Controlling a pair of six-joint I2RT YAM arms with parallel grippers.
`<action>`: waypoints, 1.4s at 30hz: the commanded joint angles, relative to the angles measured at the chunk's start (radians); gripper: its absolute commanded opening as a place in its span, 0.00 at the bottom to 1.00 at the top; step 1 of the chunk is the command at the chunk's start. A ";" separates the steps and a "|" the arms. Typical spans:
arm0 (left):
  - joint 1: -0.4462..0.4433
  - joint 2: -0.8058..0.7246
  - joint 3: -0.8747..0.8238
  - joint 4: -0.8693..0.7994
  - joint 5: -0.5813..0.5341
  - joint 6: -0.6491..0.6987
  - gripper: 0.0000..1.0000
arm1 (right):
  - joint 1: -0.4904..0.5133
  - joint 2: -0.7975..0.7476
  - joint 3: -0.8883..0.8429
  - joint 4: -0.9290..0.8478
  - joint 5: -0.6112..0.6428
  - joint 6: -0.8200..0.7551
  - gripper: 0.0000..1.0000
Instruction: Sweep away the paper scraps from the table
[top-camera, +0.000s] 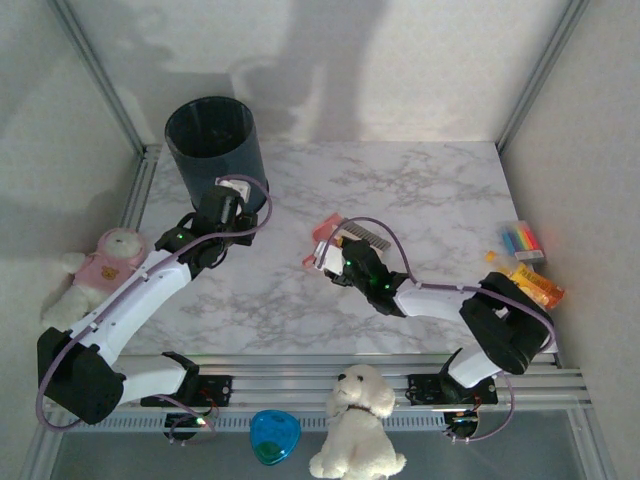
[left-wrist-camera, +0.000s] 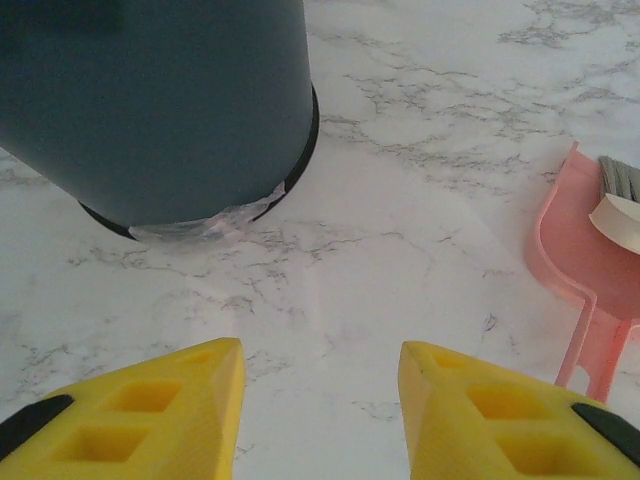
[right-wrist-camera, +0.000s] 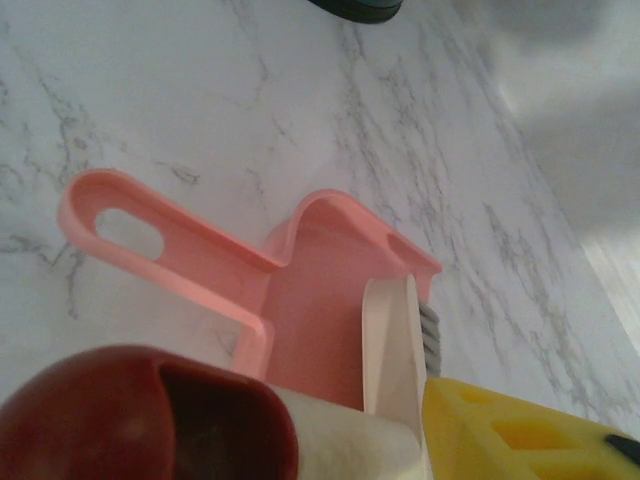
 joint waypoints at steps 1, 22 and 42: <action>0.009 -0.003 -0.007 0.002 -0.011 0.012 0.44 | 0.010 -0.043 0.014 -0.070 -0.048 0.012 0.56; 0.009 0.010 0.003 -0.012 0.024 0.016 0.45 | -0.001 -0.136 0.002 -0.159 -0.048 0.007 0.56; 0.009 -0.091 -0.183 0.299 -0.299 -0.183 0.48 | -0.170 -0.257 -0.068 -0.106 0.280 0.364 0.57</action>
